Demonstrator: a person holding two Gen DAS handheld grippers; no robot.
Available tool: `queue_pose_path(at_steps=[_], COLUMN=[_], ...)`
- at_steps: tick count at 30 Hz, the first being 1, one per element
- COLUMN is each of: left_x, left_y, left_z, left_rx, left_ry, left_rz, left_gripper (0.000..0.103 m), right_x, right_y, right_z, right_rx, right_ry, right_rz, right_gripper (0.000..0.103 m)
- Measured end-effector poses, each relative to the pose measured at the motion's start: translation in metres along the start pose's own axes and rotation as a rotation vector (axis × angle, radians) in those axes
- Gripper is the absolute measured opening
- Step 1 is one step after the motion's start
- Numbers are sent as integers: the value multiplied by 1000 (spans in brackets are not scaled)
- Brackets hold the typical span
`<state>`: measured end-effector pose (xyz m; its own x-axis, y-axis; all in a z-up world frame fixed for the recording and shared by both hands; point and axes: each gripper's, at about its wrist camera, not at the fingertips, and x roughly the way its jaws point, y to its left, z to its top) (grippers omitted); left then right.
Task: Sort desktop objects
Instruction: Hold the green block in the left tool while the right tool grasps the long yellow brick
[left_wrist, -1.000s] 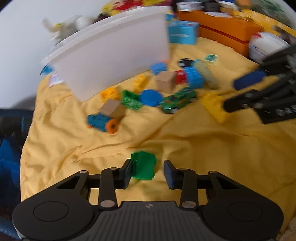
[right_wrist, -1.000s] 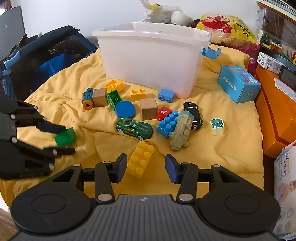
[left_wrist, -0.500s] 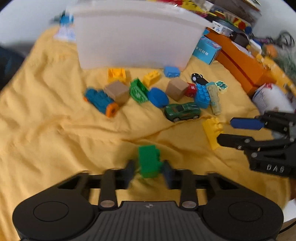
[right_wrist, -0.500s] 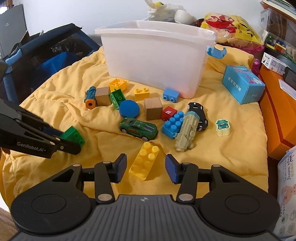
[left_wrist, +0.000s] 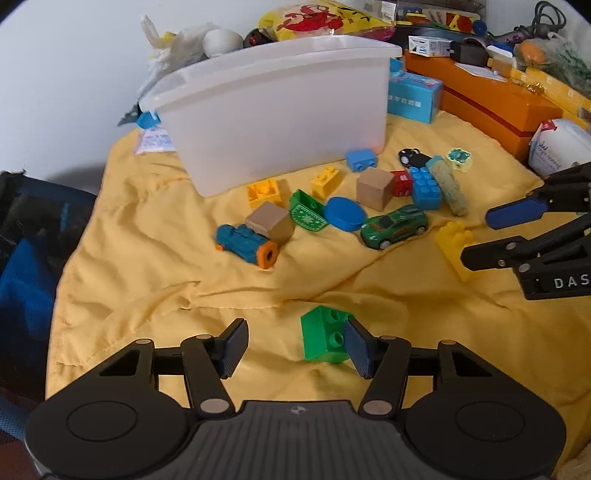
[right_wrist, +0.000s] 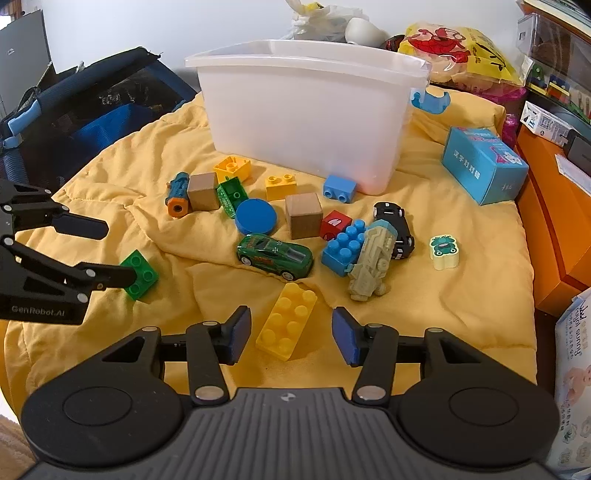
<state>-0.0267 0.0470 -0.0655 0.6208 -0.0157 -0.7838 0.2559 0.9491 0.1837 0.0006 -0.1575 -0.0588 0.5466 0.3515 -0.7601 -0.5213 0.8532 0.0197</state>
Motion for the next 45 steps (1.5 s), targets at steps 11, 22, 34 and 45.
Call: queue_pose_path(at_steps=[11,22,34,45], left_x=[-9,-14,-12,-6], left_y=[2,-16,17,9], left_z=[-3,-4,-11,-16], left_rx=[-46,24,-206,-196], left_ry=[-32,-89,-33,-63], left_rz=[34,37,-47,-67], left_gripper=[61,62,61,62], right_x=[0,1,1,-5], right_y=[-1,3,4,14], right_z=[0,1,-1,2], right_rx=[6,6,10,-24], right_ry=[1,4,11,-37], right_rz=[0,5,11,107], right_gripper=[54,56,58,59])
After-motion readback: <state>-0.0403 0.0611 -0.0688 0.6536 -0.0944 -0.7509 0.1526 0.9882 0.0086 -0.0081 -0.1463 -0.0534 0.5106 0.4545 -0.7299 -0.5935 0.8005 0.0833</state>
